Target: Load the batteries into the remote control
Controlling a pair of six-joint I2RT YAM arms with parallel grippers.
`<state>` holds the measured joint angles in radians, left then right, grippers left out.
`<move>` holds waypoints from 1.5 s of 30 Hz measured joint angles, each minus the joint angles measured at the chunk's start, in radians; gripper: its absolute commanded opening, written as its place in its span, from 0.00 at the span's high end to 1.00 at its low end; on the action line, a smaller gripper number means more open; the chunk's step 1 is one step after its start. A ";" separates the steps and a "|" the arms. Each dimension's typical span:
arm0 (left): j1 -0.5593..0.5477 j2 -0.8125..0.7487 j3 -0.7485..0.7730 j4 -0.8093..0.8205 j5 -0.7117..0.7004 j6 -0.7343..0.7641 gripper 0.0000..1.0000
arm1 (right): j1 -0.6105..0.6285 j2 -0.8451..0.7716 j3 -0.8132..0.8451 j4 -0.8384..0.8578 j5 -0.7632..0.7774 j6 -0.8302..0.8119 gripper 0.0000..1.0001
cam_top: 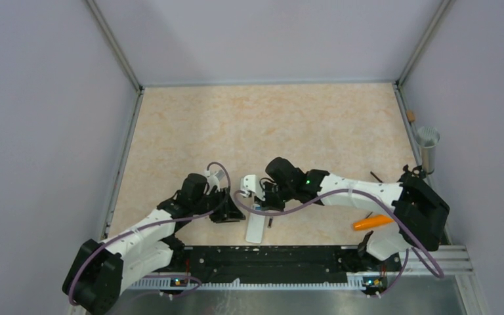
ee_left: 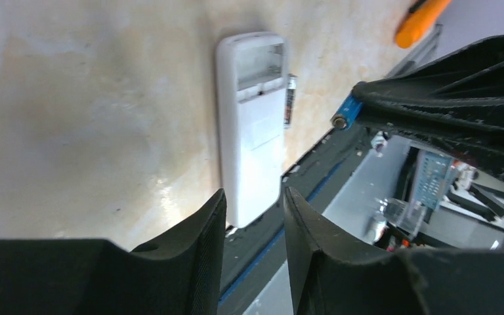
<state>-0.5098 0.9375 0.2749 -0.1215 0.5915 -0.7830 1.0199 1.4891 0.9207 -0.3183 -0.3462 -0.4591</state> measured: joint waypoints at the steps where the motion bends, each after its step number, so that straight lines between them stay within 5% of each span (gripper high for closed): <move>1: 0.003 0.002 0.000 0.016 0.017 -0.006 0.61 | 0.002 -0.015 -0.011 0.008 -0.003 0.010 1.00; 13: 0.047 0.075 0.000 0.273 0.226 -0.138 0.60 | 0.050 -0.106 -0.084 0.120 -0.027 0.095 1.00; 36: 0.047 0.088 0.000 0.393 0.283 -0.222 0.71 | 0.063 -0.127 -0.097 0.208 -0.001 0.140 1.00; 45: 0.051 0.089 0.000 0.399 0.283 -0.223 0.90 | 0.064 -0.136 -0.098 0.217 0.024 0.150 1.00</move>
<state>-0.4591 1.0260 0.2749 0.2779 0.8745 -1.0061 1.0840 1.3533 0.8223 -0.1013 -0.3218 -0.3088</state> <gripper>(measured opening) 0.157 0.026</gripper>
